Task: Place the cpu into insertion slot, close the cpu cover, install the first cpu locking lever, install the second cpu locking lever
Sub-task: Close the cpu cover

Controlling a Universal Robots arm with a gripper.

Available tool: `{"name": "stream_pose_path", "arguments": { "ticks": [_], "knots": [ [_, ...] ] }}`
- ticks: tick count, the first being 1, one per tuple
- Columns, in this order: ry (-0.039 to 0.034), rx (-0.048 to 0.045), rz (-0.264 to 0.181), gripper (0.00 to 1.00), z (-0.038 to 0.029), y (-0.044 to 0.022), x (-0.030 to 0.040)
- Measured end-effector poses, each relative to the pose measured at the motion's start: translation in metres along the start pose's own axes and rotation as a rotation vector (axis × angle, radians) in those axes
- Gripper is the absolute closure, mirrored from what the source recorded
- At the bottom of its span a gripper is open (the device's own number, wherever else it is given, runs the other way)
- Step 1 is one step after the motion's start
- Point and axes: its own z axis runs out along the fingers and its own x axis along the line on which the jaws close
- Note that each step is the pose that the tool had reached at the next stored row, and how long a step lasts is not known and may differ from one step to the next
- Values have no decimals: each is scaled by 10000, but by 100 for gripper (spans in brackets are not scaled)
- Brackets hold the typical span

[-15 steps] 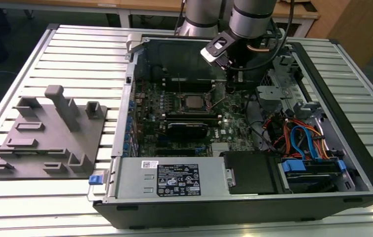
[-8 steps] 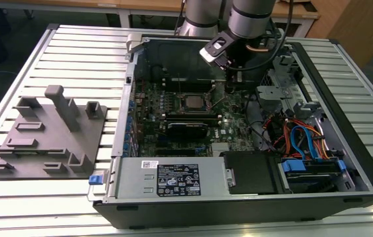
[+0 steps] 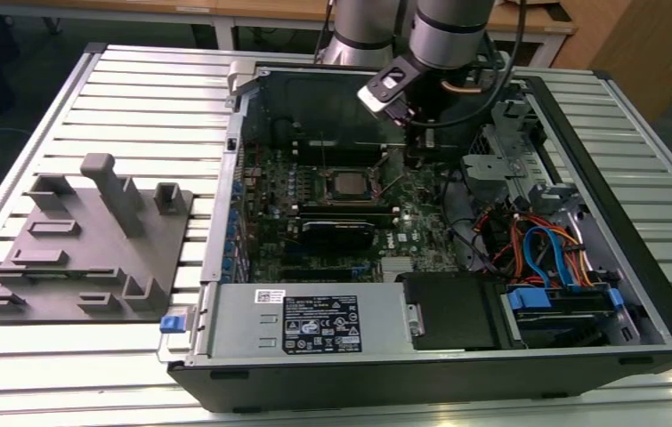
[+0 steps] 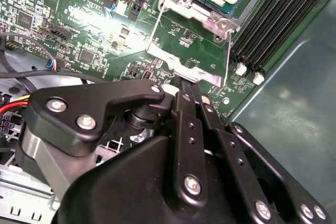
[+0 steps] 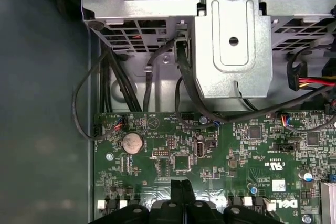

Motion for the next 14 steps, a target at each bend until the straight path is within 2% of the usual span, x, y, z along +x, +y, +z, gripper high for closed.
{"name": "stream_pose_path", "arguments": {
  "ticks": [9, 11, 14],
  "knots": [
    [0, 0, -1, 90, 0, -14, 0],
    [1, 0, 0, 90, 1, -40, -1],
    [0, 0, 1, 90, 0, -44, -2]
  ]
}}
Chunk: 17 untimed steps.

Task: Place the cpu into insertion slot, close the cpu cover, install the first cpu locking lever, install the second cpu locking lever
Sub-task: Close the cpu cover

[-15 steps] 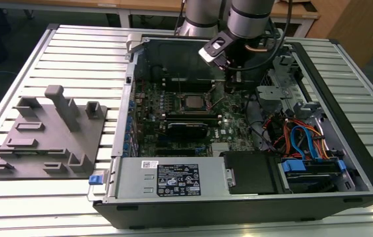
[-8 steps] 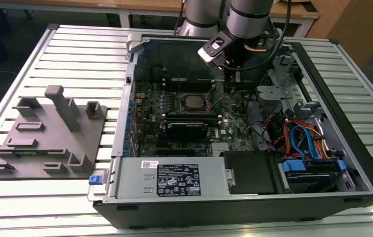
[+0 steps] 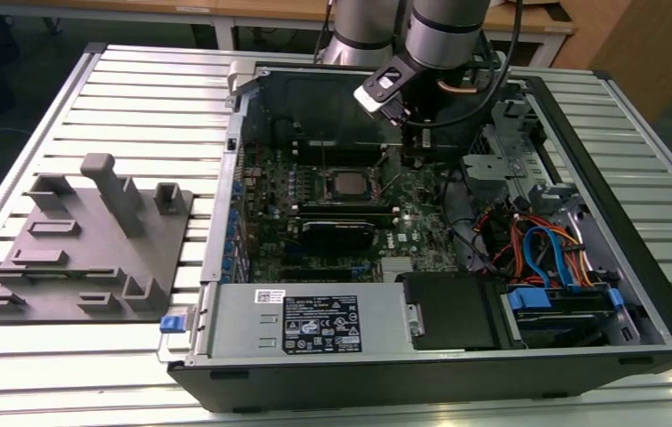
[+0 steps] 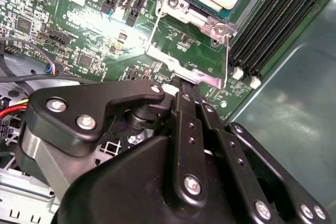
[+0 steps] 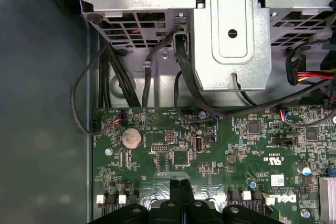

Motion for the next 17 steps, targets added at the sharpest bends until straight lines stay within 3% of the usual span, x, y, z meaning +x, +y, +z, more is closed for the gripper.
{"name": "stream_pose_path", "arguments": {
  "ticks": [17],
  "knots": [
    [0, 0, -1, 90, -1, -41, -2]
  ]
}}
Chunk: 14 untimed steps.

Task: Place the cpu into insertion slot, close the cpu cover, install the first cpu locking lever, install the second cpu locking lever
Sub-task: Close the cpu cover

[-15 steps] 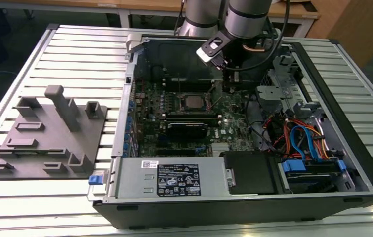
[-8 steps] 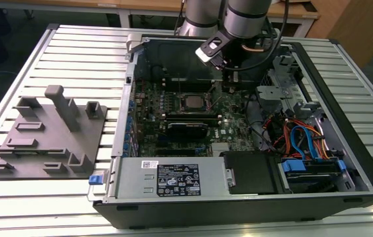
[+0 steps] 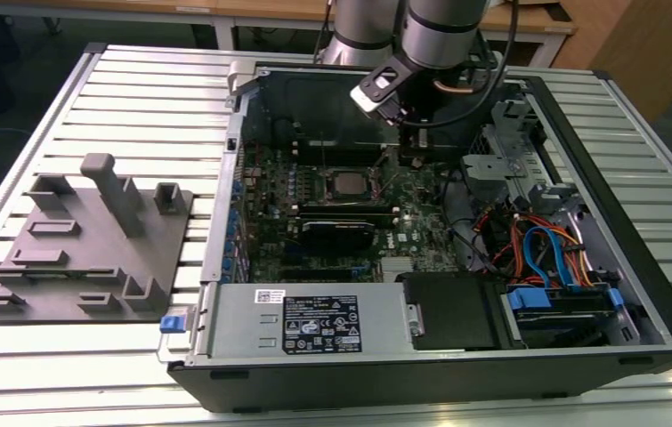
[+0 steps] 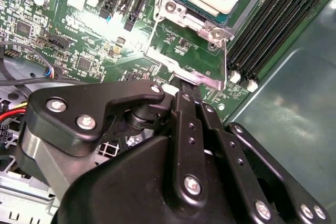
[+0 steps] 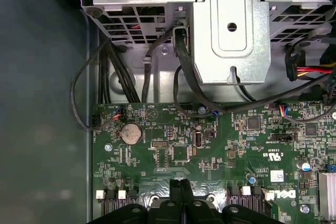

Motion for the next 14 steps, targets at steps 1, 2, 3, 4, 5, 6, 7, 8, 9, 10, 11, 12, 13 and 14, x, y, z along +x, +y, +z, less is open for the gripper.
{"name": "stream_pose_path", "arguments": {
  "ticks": [1, 2, 3, 4, 5, 6, 7, 8, 9, 10, 11, 12, 13, 14],
  "knots": [
    [0, 0, 0, 90, 0, -2, 0],
    [0, 0, 0, 90, 0, -5, 0],
    [0, 0, 0, 90, 0, -7, 0],
    [1, 1, 0, 90, 0, -10, 0],
    [0, 1, 0, 90, 0, -11, 0],
    [1, 1, -1, 90, 0, -12, 0],
    [0, 0, -1, 90, 0, -13, 0],
    [0, 1, -2, 90, 0, -13, 0],
    [0, 0, -1, 90, 0, -13, 0],
    [0, 0, 0, 90, 0, -14, 0],
    [0, 0, 0, 90, 0, -16, -1],
    [0, 0, 1, 90, 0, -18, -1],
    [0, 0, 0, 90, 0, -19, -1],
    [1, 0, 0, 90, 0, -21, -1]
  ]
}}
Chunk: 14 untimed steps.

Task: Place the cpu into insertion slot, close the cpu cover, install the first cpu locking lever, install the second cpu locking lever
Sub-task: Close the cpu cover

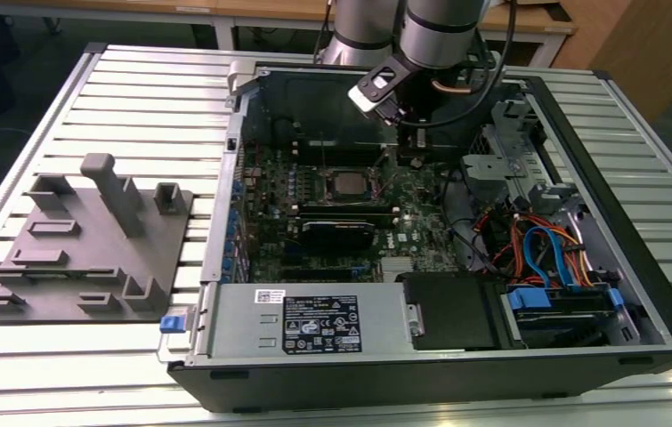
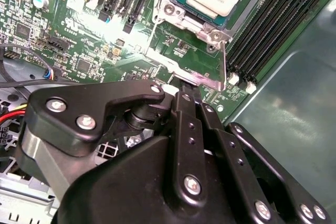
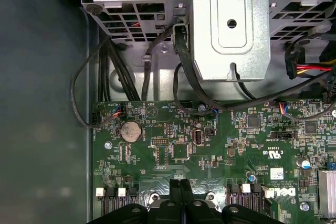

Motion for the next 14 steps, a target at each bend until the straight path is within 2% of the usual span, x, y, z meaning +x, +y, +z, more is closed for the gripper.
{"name": "stream_pose_path", "arguments": {
  "ticks": [14],
  "knots": [
    [-1, 0, 0, 90, -1, -30, -1]
  ]
}}
